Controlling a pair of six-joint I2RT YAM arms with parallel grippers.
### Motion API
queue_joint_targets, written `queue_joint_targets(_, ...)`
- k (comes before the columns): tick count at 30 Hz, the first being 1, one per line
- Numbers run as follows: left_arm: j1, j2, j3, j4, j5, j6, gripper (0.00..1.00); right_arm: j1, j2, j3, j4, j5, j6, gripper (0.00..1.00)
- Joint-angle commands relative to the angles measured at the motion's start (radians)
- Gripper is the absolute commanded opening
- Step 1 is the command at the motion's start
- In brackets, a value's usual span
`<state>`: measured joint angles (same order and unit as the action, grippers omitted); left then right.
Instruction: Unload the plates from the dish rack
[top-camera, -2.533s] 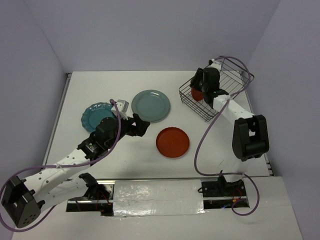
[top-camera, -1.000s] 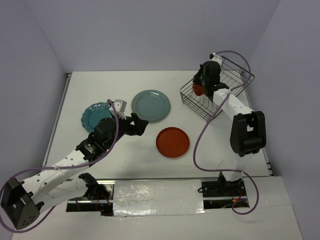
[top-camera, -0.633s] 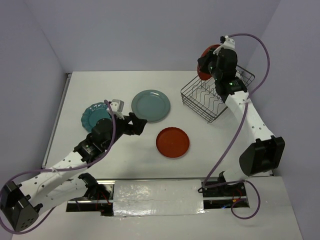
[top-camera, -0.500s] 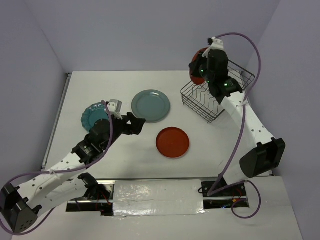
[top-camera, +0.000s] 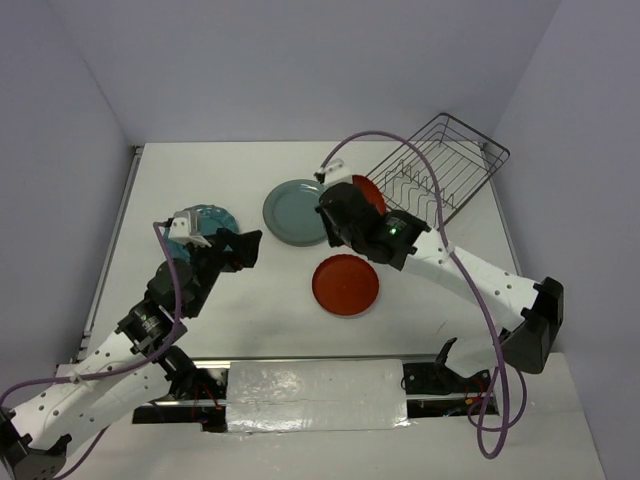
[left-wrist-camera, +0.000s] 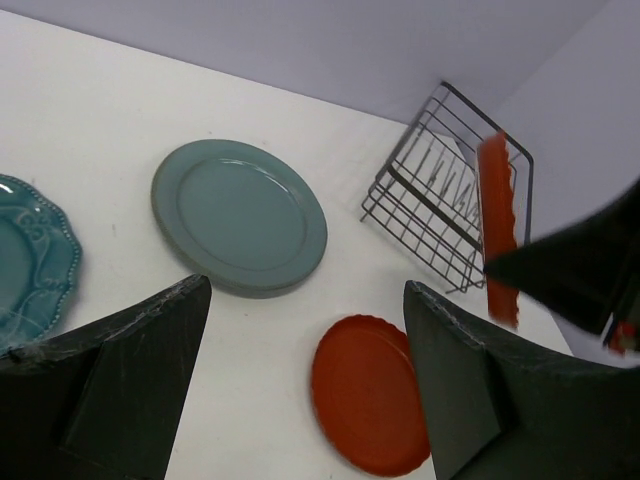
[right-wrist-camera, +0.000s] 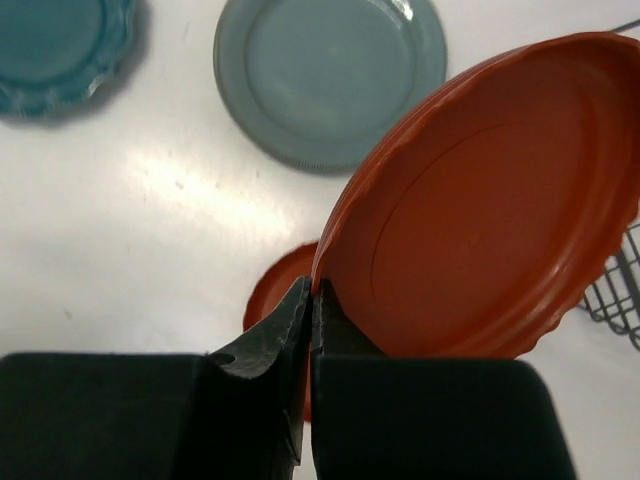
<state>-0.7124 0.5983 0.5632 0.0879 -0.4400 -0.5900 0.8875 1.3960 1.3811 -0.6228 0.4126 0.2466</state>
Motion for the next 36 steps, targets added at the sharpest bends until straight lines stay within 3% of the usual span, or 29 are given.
queue_joint_targets(1,-0.007,-0.032,0.001,-0.010,-0.111,-0.044,0.90,0.077,0.006,-0.046,-0.092,0.101,0.019,0.00)
queue_joint_targets(8,-0.009,-0.040,-0.005,-0.025,-0.154,-0.060,0.91,0.142,0.038,-0.224,-0.012,0.031,0.042,0.00)
queue_joint_targets(36,-0.009,-0.022,0.000,-0.020,-0.154,-0.051,0.91,0.240,0.302,-0.215,-0.023,-0.043,0.036,0.02)
